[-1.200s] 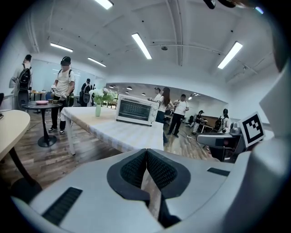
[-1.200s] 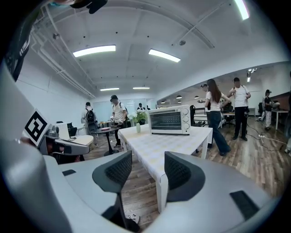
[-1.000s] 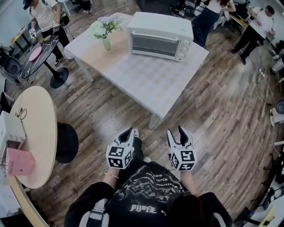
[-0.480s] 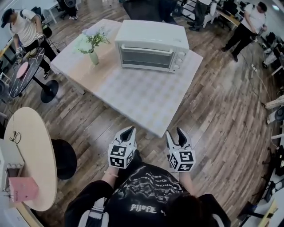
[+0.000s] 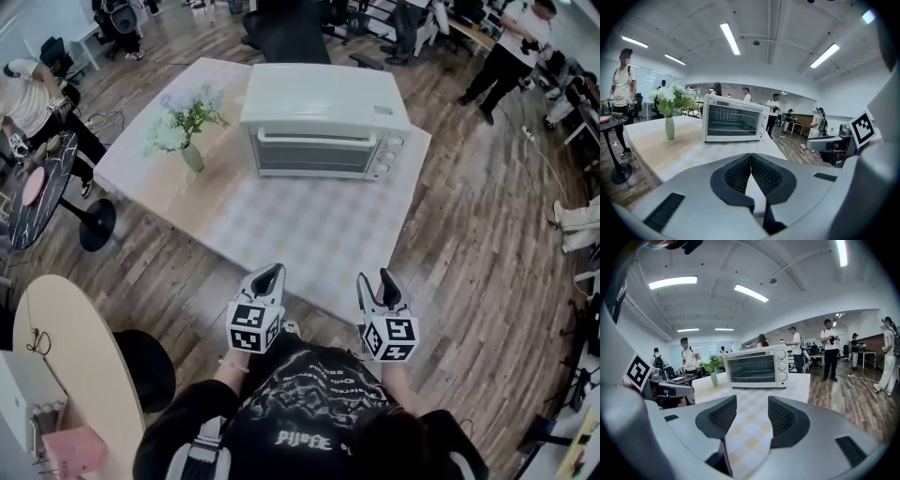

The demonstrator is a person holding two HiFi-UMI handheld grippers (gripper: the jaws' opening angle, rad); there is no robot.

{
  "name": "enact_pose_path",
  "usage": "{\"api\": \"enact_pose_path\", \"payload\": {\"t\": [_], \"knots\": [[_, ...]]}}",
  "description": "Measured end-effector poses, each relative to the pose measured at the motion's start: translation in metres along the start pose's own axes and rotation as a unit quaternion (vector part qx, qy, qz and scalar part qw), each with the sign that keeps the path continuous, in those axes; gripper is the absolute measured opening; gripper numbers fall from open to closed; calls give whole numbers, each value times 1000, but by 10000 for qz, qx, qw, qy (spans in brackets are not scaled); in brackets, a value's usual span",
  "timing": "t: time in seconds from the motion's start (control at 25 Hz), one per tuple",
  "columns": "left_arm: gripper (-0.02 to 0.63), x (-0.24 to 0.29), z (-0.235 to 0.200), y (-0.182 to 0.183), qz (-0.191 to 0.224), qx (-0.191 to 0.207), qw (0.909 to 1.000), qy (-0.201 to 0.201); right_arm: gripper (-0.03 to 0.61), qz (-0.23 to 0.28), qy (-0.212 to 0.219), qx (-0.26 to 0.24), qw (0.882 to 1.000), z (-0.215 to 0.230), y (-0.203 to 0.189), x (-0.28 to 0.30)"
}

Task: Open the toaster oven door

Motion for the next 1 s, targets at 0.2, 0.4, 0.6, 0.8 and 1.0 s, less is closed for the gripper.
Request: {"api": "enact_pose_path", "payload": {"t": [0.2, 0.4, 0.6, 0.8, 1.0], "knots": [[20, 19, -30, 18, 65, -21, 10000, 35, 215, 102, -112, 123, 9998, 2, 16, 27], [20, 32, -36, 19, 6, -116, 9998, 137, 215, 90, -44, 58, 9999, 7, 27, 48], [20, 41, -31, 22, -26, -152, 9997, 189, 215, 51, 71, 22, 10000, 16, 36, 61], [20, 42, -32, 27, -27, -145, 9995, 294, 215, 67, 153, 18, 9999, 20, 46, 70], [20, 46, -32, 30, 1, -155, 9991, 382, 215, 266, 185, 109, 9994, 30, 67, 80]]}}
Point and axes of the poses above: the fingertips, and each gripper's own axes: x forward along the fingers, z to its right, y out of its top, the point moved 6 cm from there along -x, backward along the fingers, and after that the axes turned 4 degrees about z, right-handed, at the moved point
